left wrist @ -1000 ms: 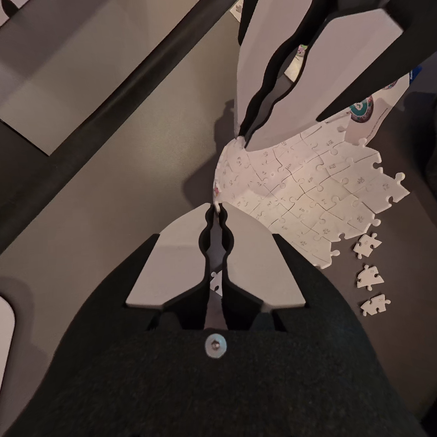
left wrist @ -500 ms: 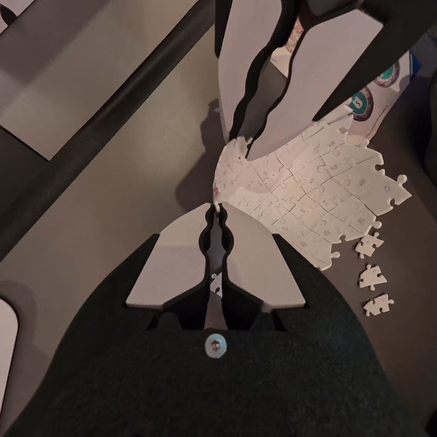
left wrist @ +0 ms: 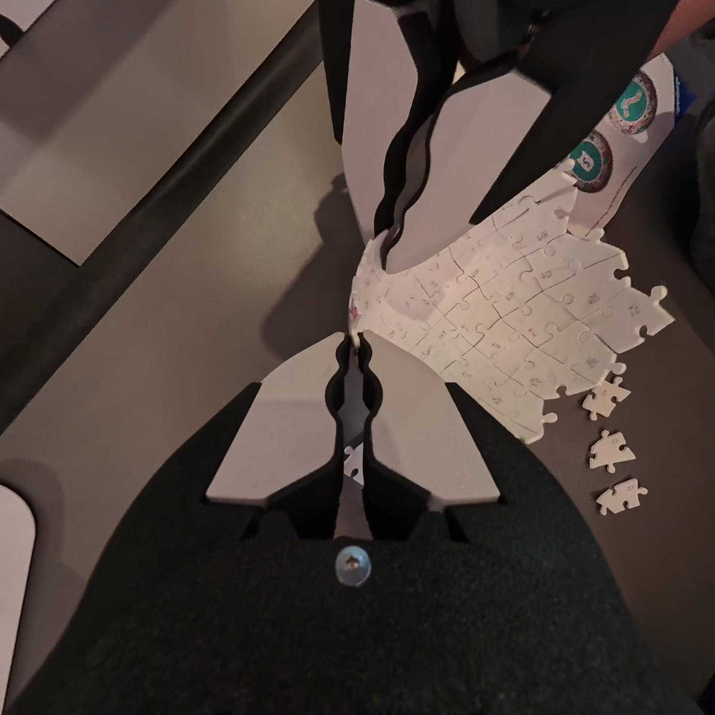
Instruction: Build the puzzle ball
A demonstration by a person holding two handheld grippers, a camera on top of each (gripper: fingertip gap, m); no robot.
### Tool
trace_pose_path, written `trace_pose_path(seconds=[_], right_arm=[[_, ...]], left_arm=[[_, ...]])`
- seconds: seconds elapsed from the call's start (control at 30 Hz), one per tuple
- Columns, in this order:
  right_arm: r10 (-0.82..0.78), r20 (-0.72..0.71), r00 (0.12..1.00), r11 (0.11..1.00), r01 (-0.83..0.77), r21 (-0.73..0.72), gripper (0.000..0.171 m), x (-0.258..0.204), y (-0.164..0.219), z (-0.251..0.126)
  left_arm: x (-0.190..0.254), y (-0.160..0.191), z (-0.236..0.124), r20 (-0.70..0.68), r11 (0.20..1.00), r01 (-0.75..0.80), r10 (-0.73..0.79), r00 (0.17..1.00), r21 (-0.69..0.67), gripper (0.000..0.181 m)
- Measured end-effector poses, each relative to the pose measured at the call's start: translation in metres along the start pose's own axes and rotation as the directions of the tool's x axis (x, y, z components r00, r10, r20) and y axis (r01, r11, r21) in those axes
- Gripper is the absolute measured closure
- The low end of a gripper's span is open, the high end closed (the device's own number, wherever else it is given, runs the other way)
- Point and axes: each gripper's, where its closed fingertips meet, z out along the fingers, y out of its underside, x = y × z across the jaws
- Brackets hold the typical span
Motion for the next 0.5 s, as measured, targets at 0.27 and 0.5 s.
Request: trace_pose_path(seconds=[0.27, 0.5], right_arm=[[-0.023, -0.016, 1.000, 1.000, 0.023, 0.004, 0.167, 0.0015, -0.0022, 0.0002], [-0.058, 0.019, 0.998, 0.998, 0.059, -0.026, 0.155, 0.0023, -0.0011, 0.0038]], left_arm=[[-0.0010, 0.0003, -0.0012, 0.002, 1.000, 0.001, -0.001, 1.000, 0.002, 0.178], [0.0006, 0.0002, -0.0018, -0.004, 1.000, -0.004, 0.004, 1.000, 0.002, 0.178]])
